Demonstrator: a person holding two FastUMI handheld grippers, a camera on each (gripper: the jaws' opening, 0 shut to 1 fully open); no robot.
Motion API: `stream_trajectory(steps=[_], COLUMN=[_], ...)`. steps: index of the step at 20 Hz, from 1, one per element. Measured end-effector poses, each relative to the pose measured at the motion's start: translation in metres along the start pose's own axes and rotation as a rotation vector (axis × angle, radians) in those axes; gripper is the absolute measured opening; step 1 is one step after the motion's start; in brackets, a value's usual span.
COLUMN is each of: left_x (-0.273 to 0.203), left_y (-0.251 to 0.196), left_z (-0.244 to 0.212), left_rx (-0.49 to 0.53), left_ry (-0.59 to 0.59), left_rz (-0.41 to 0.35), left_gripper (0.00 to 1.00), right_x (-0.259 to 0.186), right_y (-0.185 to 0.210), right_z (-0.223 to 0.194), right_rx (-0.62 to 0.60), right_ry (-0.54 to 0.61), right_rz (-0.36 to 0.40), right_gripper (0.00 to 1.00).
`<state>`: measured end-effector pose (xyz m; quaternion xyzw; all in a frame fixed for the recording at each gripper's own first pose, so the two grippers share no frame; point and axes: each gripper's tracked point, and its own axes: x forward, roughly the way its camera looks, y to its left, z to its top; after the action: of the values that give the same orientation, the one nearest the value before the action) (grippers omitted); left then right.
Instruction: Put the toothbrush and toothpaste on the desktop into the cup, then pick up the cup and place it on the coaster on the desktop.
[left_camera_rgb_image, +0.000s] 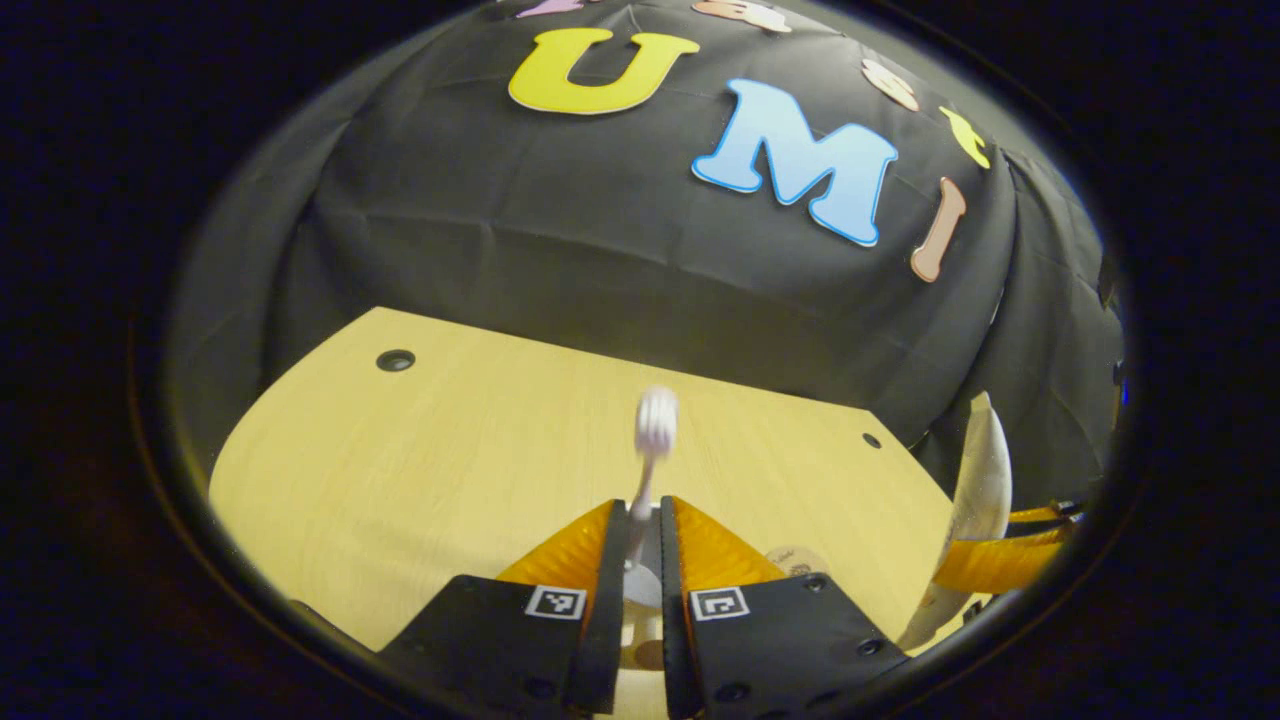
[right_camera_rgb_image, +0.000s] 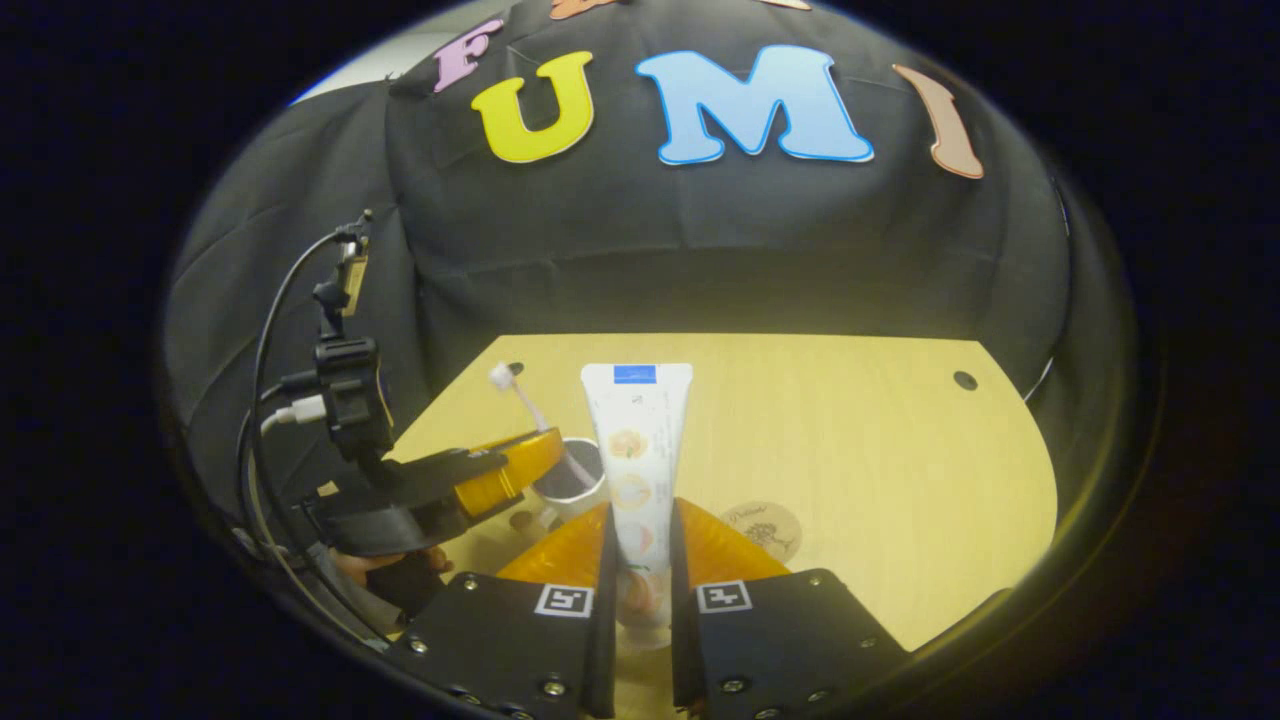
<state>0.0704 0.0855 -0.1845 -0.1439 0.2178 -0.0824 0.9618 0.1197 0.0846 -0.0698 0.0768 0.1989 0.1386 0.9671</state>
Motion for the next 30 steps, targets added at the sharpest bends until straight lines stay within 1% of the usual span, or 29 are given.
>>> stream_trajectory(steps=[1, 2, 4, 5, 7, 9, 10, 11, 12, 13, 14, 16, 17, 20, 21, 22, 24, 26, 27, 28, 29, 30], left_x=[-0.004, -0.009, -0.021, -0.027, -0.039, -0.061, -0.070, -0.083, -0.091, -0.099, -0.104, -0.118, -0.125, -0.132, -0.134, -0.135, -0.135, -0.134, -0.134, -0.135, -0.135, -0.135], left_y=[-0.001, 0.001, 0.004, 0.006, 0.010, 0.015, 0.018, 0.019, 0.020, 0.020, 0.021, 0.022, 0.022, 0.022, 0.021, 0.021, 0.019, 0.020, 0.021, 0.021, 0.020, 0.019], left_z=[-0.001, 0.000, -0.001, -0.001, -0.001, -0.001, -0.001, -0.002, -0.002, -0.003, -0.004, -0.008, -0.013, -0.027, -0.033, -0.040, -0.048, -0.059, -0.061, -0.061, -0.061, -0.061], left_rx=[-0.005, -0.008, -0.014, -0.014, -0.015, -0.010, -0.002, 0.005, 0.007, 0.008, 0.008, -0.006, -0.019, -0.040, -0.052, -0.062, -0.081, -0.105, -0.112, -0.112, -0.112, -0.111], left_ry=[0.003, 0.003, 0.008, 0.013, 0.013, 0.014, 0.015, 0.016, 0.015, 0.019, 0.022, 0.032, 0.036, 0.072, 0.087, 0.099, 0.122, 0.150, 0.155, 0.156, 0.157, 0.160], left_rz=[-0.005, 0.001, 0.008, 0.013, 0.034, 0.061, 0.076, 0.087, 0.093, 0.100, 0.109, 0.109, 0.106, 0.090, 0.080, 0.074, 0.055, 0.052, 0.055, 0.055, 0.055, 0.054], left_gripper=[0.24, 0.31, 0.52, 0.60, 0.82, 0.82, 0.82, 0.87, 0.94, 0.84, 0.94, 0.83, 0.89, 0.89, 0.94, 0.89, 0.89, 0.89, 0.86, 0.89, 0.86, 0.89], right_x=[0.004, 0.008, 0.015, 0.018, 0.026, 0.040, 0.046, 0.054, 0.059, 0.066, 0.075, 0.091, 0.103, 0.121, 0.127, 0.133, 0.137, 0.142, 0.142, 0.142, 0.141, 0.139], right_y=[0.003, 0.008, 0.017, 0.021, 0.028, 0.037, 0.040, 0.043, 0.046, 0.051, 0.057, 0.063, 0.070, 0.075, 0.078, 0.080, 0.082, 0.084, 0.082, 0.082, 0.081, 0.080], right_z=[0.003, 0.007, 0.017, 0.021, 0.032, 0.048, 0.055, 0.061, 0.066, 0.071, 0.075, 0.077, 0.074, 0.069, 0.068, 0.064, 0.060, 0.055, 0.055, 0.053, 0.050, 0.048], right_rx=[-0.008, -0.019, -0.030, -0.030, -0.021, -0.005, 0.003, 0.011, 0.013, 0.008, -0.006, -0.034, -0.046, -0.059, -0.056, -0.051, -0.049, -0.048, -0.048, -0.048, -0.047, -0.050], right_ry=[-0.006, -0.016, -0.037, -0.048, -0.071, -0.104, -0.121, -0.148, -0.167, -0.192, -0.217, -0.253, -0.262, -0.267, -0.270, -0.262, -0.260, -0.270, -0.277, -0.271, -0.265, -0.260], right_rz=[0.010, 0.028, 0.052, 0.063, 0.091, 0.139, 0.151, 0.167, 0.179, 0.196, 0.208, 0.212, 0.229, 0.230, 0.230, 0.230, 0.233, 0.242, 0.239, 0.239, 0.235, 0.236], right_gripper=[0.25, 0.23, 0.23, 0.23, 0.23, 0.23, 0.23, 0.22, 0.23, 0.23, 0.23, 0.23, 0.22, 0.22, 0.22, 0.22, 0.22, 0.23, 0.23, 0.25, 0.25, 0.27])
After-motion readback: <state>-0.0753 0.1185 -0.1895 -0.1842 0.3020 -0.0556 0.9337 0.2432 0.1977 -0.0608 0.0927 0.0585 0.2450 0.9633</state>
